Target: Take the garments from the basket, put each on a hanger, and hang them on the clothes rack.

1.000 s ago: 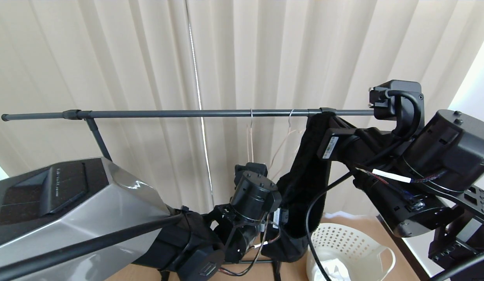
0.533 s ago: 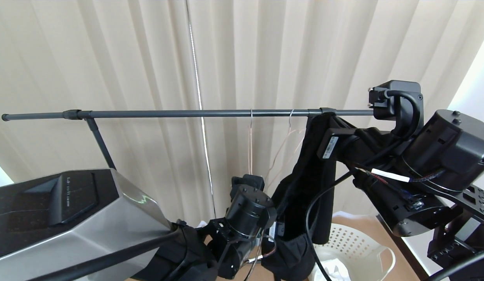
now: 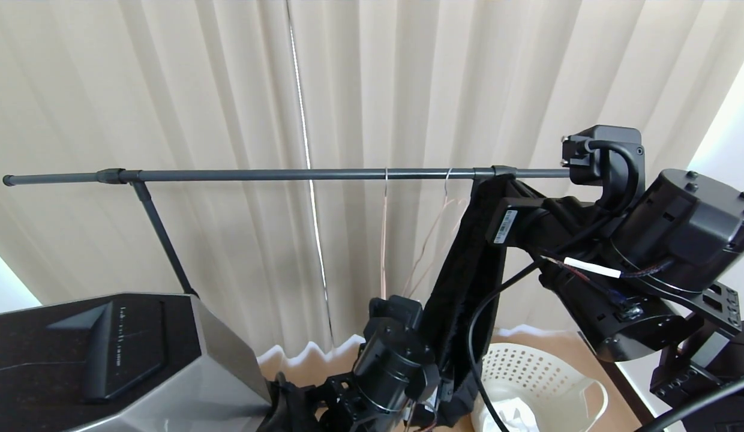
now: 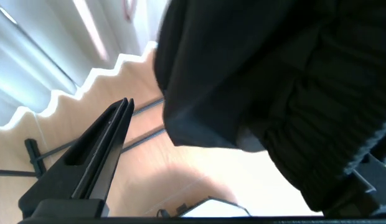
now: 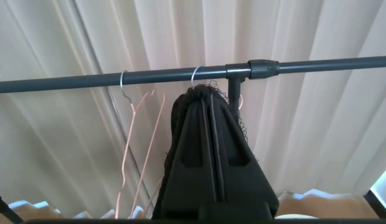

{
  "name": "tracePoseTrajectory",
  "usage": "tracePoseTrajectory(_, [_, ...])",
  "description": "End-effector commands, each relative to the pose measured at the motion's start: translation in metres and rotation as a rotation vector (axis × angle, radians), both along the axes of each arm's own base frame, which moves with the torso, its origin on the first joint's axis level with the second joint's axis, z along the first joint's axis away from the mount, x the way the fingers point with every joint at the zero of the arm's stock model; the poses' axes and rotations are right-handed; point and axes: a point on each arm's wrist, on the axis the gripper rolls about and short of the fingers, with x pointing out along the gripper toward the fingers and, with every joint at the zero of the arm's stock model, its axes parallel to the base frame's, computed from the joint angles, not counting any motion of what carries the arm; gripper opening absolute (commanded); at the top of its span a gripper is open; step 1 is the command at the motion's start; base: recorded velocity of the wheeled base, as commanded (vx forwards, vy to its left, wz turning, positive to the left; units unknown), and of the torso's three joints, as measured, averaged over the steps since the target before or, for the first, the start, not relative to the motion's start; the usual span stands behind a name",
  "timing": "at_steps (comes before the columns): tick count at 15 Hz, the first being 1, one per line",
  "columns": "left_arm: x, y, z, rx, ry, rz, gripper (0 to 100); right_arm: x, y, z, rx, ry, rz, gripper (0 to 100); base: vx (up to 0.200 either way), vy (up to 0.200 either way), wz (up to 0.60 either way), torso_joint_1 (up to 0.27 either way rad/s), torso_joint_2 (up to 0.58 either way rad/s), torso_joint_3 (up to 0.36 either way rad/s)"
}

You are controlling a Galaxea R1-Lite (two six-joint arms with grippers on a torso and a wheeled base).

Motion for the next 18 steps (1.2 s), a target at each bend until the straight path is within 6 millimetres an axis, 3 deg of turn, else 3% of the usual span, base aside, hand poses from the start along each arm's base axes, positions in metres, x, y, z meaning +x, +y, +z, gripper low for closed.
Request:
tracePoseTrajectory(1, [-0.004, -0.001, -0.003, 0.006, 0.003, -0.010, 100, 0.001, 0.001, -0.002, -0.003, 0.003, 0.002, 0, 0.000, 0.000, 0.00, 0.000, 0.00, 0.000])
tracePoseTrajectory(7, [-0.015, 0.014, -0.008, 0.036, -0.031, -0.038, 100, 0.014, -0.011, 0.004, 0.007, -0.009, -0.060, 0, 0.000, 0.000, 0.00, 0.000, 0.00, 0.000])
tracePoseTrajectory(8, [-0.016, 0.017, -0.006, 0.037, -0.037, -0.039, 0, 0.015, -0.013, 0.005, 0.010, -0.013, -0.066, 0, 0.000, 0.000, 0.00, 0.000, 0.00, 0.000])
tracePoseTrajectory(11, [-0.015, 0.028, 0.000, 0.038, -0.047, -0.023, 0, 0.018, -0.019, 0.005, 0.001, -0.008, -0.086, 0, 0.000, 0.000, 0.00, 0.000, 0.00, 0.000])
tracePoseTrajectory(14, [0.000, 0.047, 0.031, -0.017, -0.114, 0.038, 0, 0.011, -0.032, 0.012, -0.062, 0.032, -0.104, 0, 0.000, 0.000, 0.00, 0.000, 0.00, 0.000])
tracePoseTrajectory(17, [0.029, 0.079, 0.080, -0.049, -0.251, 0.140, 0, -0.004, -0.048, 0.035, -0.178, 0.166, -0.028, 0, 0.000, 0.000, 0.00, 0.000, 0.00, 0.000])
tracePoseTrajectory(18, [0.033, 0.081, 0.085, -0.051, -0.259, 0.151, 0, -0.006, -0.049, 0.040, -0.196, 0.192, -0.025, 0, 0.000, 0.000, 0.00, 0.000, 0.00, 0.000])
